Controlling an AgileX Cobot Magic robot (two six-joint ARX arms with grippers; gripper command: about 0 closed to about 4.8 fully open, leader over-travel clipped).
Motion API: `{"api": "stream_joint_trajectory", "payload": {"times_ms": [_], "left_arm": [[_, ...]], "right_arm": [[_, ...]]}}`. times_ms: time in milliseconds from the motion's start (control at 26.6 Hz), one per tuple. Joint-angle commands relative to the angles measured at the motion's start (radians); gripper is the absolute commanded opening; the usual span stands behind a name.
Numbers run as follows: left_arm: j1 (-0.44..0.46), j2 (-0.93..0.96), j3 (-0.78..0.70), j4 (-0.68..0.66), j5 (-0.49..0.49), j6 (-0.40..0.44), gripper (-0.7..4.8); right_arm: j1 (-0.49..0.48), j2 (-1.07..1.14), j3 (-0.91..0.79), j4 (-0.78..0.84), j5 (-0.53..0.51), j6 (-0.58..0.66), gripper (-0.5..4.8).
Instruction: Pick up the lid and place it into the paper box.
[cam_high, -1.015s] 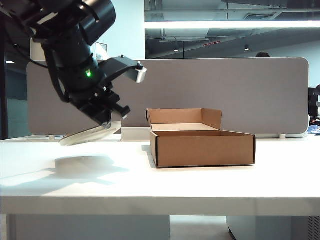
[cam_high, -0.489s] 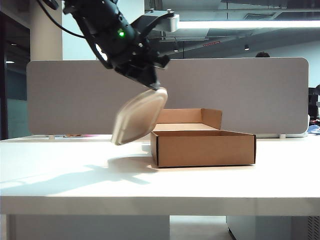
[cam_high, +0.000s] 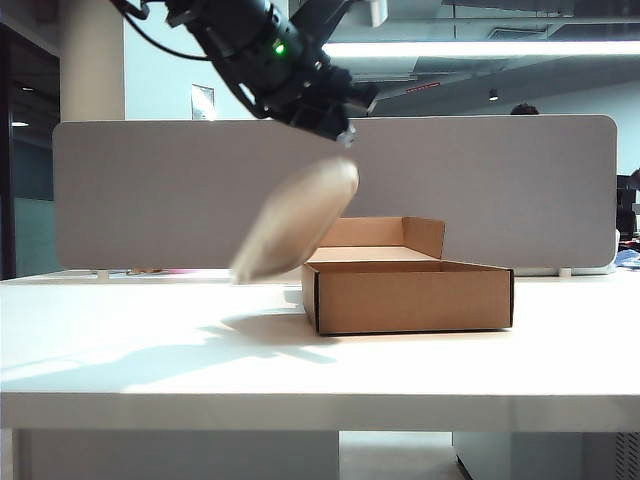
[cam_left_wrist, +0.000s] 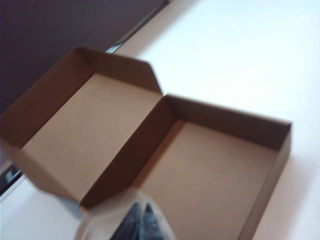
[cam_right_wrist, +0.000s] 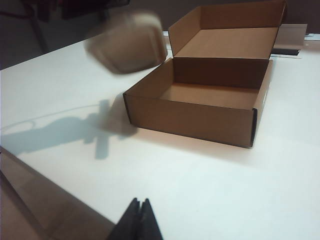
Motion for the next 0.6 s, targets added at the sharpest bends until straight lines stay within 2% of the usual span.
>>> {"api": "stream_joint_trajectory", "payload": {"times_ms": [38,226,263,338,376,451,602], "left_arm": [[-0.012,0.001,0.023,0.015,0.022,0.002,-0.06],[-0.018,0.014,0.036,-0.037,0.015,0.002,-0.06],[-0.016,0.013,0.036,-0.061,-0.017,0.001,-0.06],[-0.013,0.013,0.037,-0.124,-0.171,-0.002,-0.01],[-0.013,0.012,0.037,-0.175,-0.241,-0.002,0.43],[-0.012,0.013,0.037,-0.278,-0.275,-0.02,1.06],[0.016,0.013,0.037,-0.414,-0.273,-0.136,1.25]], "right_arm": [[0.001,-0.002,-0.006,0.011,0.001,0.0,-0.01],[0.001,-0.002,-0.006,0.01,0.001,0.0,-0.01],[0.002,-0.002,-0.006,0.01,0.0,0.0,-0.01],[0.002,-0.002,-0.006,0.01,0.001,0.0,-0.01],[0.002,-0.002,-0.006,0.01,0.0,0.0,-0.01],[0.002,-0.002,-0.006,0.01,-0.003,0.0,-0.01],[0.002,-0.002,-0.006,0.01,-0.003,0.001,-0.01]]}}
